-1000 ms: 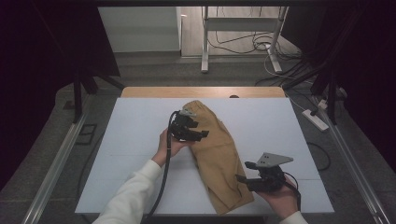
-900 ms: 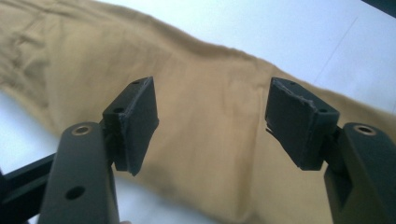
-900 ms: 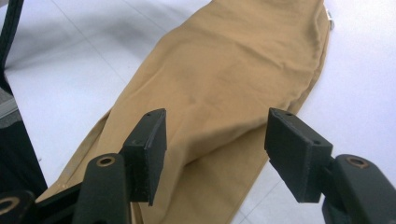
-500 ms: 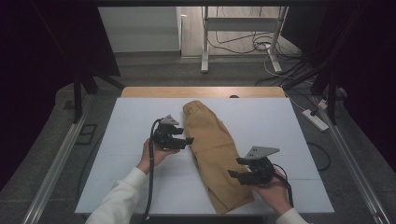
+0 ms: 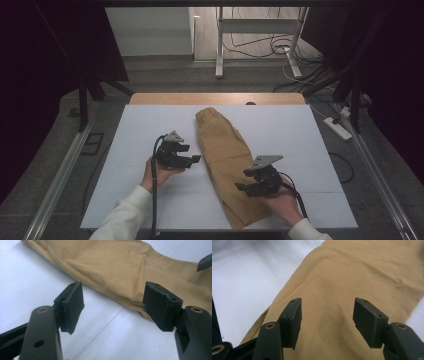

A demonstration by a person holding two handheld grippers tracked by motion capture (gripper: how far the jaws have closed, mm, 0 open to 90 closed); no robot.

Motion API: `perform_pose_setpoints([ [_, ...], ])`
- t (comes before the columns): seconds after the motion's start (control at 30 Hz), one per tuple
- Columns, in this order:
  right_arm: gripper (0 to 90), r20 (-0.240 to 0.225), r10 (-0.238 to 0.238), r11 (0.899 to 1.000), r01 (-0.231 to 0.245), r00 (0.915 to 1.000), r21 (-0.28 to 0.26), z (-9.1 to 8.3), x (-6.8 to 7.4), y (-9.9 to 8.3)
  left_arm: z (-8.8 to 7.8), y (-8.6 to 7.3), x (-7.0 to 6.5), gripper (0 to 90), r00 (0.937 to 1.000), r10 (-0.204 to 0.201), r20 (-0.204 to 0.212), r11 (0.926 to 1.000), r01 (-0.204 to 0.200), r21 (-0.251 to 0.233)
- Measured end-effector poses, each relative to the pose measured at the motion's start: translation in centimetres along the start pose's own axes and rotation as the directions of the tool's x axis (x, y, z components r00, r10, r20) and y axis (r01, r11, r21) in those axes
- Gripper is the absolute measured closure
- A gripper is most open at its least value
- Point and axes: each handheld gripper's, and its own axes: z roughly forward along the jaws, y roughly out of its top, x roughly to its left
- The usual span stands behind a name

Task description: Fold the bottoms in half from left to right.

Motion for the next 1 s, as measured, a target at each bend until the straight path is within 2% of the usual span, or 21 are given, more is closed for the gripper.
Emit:
perform_pose_setpoints([
  [0.3,40.4,-0.055,-0.033,0.999,0.034,0.9980,0.011,0.3,2.8,-0.7,-0.3,-0.7,-0.1,32.1,1.0000,0.005,0.000,0.9999,-0.005,0.010],
  [0.47,40.3,-0.085,-0.058,0.997,0.061,0.9947,0.041,1.1,4.0,-0.9,-0.3,-0.8,0.1,32.0,1.0000,-0.001,0.002,1.0000,0.001,0.008],
  [0.63,41.0,-0.081,-0.088,0.992,0.095,0.9928,0.088,2.2,4.7,-1.1,-0.2,-0.9,0.1,31.4,1.0000,-0.002,-0.001,0.9999,0.002,0.013],
  [0.77,49.1,-0.071,-0.093,0.990,0.100,0.9931,0.104,2.4,4.7,-1.2,-0.2,-0.9,0.2,31.4,1.0000,-0.004,-0.003,0.9999,0.004,0.013],
  [1.0,77.3,-0.088,-0.080,0.987,0.092,0.9928,0.131,2.5,4.4,-1.3,0.0,-0.9,0.1,30.9,1.0000,0.003,-0.003,0.9998,-0.003,0.022],
])
